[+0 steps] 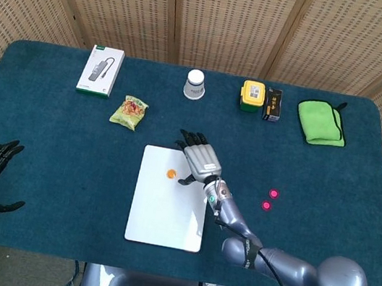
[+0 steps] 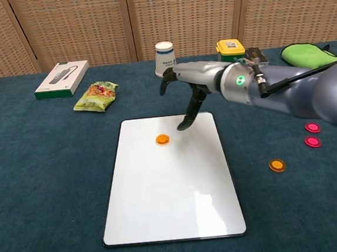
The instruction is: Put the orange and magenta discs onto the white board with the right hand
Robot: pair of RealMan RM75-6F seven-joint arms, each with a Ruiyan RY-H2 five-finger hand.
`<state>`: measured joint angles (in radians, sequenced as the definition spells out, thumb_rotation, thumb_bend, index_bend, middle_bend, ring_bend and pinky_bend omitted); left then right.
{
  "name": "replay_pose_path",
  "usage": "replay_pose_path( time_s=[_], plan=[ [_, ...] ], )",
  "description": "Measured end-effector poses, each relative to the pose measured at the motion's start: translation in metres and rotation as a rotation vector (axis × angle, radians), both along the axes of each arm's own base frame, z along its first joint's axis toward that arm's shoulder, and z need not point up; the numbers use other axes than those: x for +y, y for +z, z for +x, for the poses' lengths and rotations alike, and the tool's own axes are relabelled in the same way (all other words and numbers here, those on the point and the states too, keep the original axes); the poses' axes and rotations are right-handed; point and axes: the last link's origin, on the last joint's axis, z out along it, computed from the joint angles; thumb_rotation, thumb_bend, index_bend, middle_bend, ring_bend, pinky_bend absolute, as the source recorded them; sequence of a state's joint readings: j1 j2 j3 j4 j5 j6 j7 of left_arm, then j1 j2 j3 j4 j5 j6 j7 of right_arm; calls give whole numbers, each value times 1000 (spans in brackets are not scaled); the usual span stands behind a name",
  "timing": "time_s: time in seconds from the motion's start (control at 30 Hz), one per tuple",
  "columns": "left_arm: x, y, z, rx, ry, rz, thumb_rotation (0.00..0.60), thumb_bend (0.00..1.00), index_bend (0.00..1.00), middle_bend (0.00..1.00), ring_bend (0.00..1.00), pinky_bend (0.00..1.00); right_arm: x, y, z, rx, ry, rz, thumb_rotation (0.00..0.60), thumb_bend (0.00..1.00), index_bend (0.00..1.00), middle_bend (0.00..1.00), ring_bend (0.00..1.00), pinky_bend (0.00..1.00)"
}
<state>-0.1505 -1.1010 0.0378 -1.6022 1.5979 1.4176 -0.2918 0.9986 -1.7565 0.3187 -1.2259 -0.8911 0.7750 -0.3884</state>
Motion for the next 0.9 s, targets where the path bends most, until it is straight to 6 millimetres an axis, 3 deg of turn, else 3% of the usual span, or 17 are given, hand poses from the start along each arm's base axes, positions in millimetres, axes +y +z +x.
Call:
replay_pose_path(
  time_s=[0.13, 0.4, 0.7, 0.9],
  plan=[
    [0, 0, 0, 0, -3, -1, 600, 0, 0, 0, 0, 0, 0, 28, -35, 60, -11, -64, 600, 214, 414, 0, 0, 7],
    [0, -1, 1, 7, -8, -1, 600, 0, 0, 0, 0, 0, 16, 73, -118, 142, -97, -121, 600, 246, 417, 0, 0, 7],
    [0, -3, 2, 18, -12, 3, 600, 0, 0, 0, 0, 0, 40, 86, -185, 152, -191, -116, 600, 245, 417, 0, 0, 7],
    [0, -3, 3, 18, -11, 6, 600, 0, 0, 0, 0, 0, 39, 90, -206, 167, -203, -139, 600, 247, 417, 0, 0, 7]
  ],
)
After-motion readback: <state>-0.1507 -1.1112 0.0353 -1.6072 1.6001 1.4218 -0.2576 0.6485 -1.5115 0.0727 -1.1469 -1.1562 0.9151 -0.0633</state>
